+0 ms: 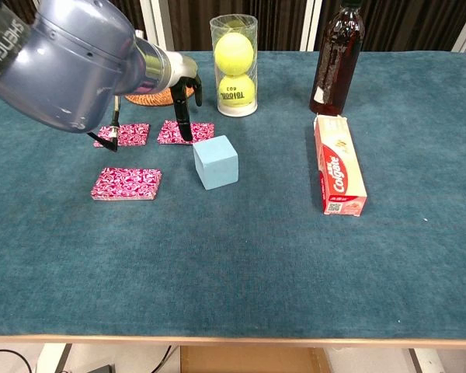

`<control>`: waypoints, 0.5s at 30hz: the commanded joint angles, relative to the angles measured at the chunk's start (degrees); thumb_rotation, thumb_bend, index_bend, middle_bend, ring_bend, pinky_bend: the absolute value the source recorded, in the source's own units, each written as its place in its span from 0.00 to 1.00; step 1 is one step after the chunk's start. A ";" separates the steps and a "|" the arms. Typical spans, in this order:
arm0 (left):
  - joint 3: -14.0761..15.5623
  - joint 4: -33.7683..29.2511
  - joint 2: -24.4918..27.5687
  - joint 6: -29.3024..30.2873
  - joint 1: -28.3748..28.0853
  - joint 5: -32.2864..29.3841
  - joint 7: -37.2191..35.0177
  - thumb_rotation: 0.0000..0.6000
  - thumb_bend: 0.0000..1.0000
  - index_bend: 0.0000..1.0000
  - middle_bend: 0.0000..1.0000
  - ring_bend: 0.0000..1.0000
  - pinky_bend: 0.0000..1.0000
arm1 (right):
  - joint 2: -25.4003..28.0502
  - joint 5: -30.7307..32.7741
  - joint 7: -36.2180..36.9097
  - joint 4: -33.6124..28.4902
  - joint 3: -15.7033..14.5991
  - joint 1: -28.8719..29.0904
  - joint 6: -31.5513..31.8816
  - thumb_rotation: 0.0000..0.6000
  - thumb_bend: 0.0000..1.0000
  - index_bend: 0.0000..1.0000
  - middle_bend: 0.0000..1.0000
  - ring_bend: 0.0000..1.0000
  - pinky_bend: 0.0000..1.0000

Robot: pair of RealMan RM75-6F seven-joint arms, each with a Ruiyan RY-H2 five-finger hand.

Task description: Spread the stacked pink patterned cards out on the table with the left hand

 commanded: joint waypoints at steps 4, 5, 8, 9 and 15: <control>0.51 -20.12 14.06 4.05 6.86 3.13 -2.38 1.00 0.10 0.32 0.11 0.00 0.00 | -0.06 -0.12 -0.76 -0.20 -0.11 0.04 0.01 1.00 0.12 0.19 0.08 0.13 0.24; 0.76 -22.87 16.05 4.04 8.03 4.25 -3.21 1.00 0.10 0.30 0.11 0.00 0.00 | -0.08 -0.08 -0.93 -0.26 -0.11 0.05 -0.01 1.00 0.12 0.19 0.08 0.13 0.24; 1.86 -33.59 25.89 3.91 14.88 12.86 -9.27 1.00 0.10 0.25 0.11 0.00 0.00 | -0.26 0.10 -2.32 -0.65 -0.13 0.21 -0.19 1.00 0.12 0.19 0.08 0.13 0.24; 1.98 -35.12 27.57 3.73 16.44 15.30 -11.14 1.00 0.10 0.24 0.11 0.00 0.00 | -0.30 0.11 -2.67 -0.74 -0.15 0.26 -0.23 1.00 0.12 0.19 0.08 0.13 0.24; 3.67 -43.54 40.49 1.54 32.13 40.24 -30.85 1.00 0.10 0.20 0.11 0.00 0.00 | -0.65 0.29 -5.79 -1.77 -0.21 0.59 -0.34 1.00 0.12 0.19 0.08 0.13 0.24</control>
